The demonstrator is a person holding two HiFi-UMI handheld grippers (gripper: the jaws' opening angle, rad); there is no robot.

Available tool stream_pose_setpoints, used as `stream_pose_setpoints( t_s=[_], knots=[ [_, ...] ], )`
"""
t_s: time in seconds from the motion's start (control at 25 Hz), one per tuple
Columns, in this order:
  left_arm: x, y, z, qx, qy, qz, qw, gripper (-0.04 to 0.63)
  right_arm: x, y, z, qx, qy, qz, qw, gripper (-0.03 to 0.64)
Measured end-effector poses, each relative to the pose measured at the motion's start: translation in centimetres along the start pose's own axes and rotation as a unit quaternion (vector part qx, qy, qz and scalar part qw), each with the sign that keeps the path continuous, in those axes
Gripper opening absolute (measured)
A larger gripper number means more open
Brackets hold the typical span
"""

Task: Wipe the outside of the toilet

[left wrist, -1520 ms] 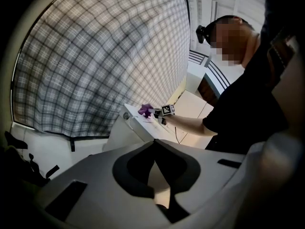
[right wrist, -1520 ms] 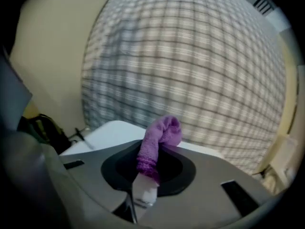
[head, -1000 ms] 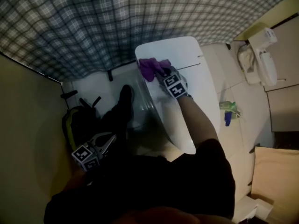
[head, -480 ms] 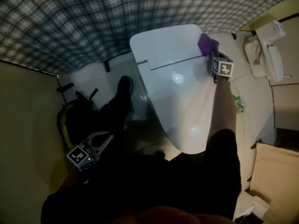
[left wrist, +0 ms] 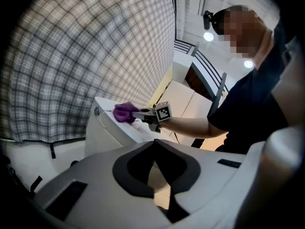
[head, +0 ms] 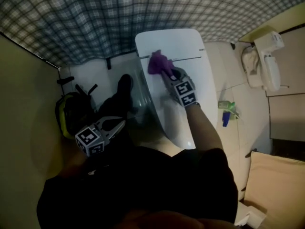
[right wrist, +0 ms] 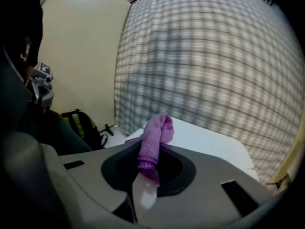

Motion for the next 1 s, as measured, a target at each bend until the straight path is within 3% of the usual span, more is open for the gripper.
stream_pose_setpoints(
  t_s=[0.08, 0.16, 0.32, 0.44, 0.6, 0.8, 1.0],
  knots=[
    [0.4, 0.0, -0.1, 0.010, -0.007, 0.003, 0.9999, 0.003, -5.8, 2.0, -0.2, -0.019, -0.026, 0.047, 0.998, 0.063],
    [0.4, -0.3, 0.0, 0.023, -0.012, 0.009, 0.9996, 0.003, -8.6, 3.3, -1.5, -0.046, -0.041, 0.060, 0.996, 0.062],
    [0.4, -0.6, 0.3, 0.033, -0.015, 0.015, 0.9992, 0.003, -7.0, 2.7, -3.3, -0.068, -0.052, 0.042, 0.995, 0.064],
    [0.2, -0.8, 0.4, 0.037, -0.020, 0.020, 0.9989, 0.003, -1.7, 0.6, -5.4, -0.088, -0.052, 0.006, 0.995, 0.064],
    [0.1, -0.5, 0.2, 0.023, -0.017, 0.020, 0.9994, 0.003, 9.6, -3.9, -10.0, -0.114, 0.004, -0.092, 0.989, 0.064],
    [0.1, 0.5, 0.3, 0.014, -0.019, 0.021, 0.9995, 0.003, 21.8, -9.6, -15.7, -0.160, 0.063, -0.206, 0.963, 0.064],
    [0.0, 1.5, 0.2, -0.004, -0.012, 0.022, 0.9997, 0.003, 26.6, -11.9, -18.9, -0.181, 0.113, -0.274, 0.938, 0.063]
  ],
)
Point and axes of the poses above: the fingertips, and each gripper's own axes: y forward along the fingers, x to its right, z out of its top, the point moved 1 cm from there along -y, backward along the fingers, and after that the axes turned 4 degrees about x, right-handed, at the moved point
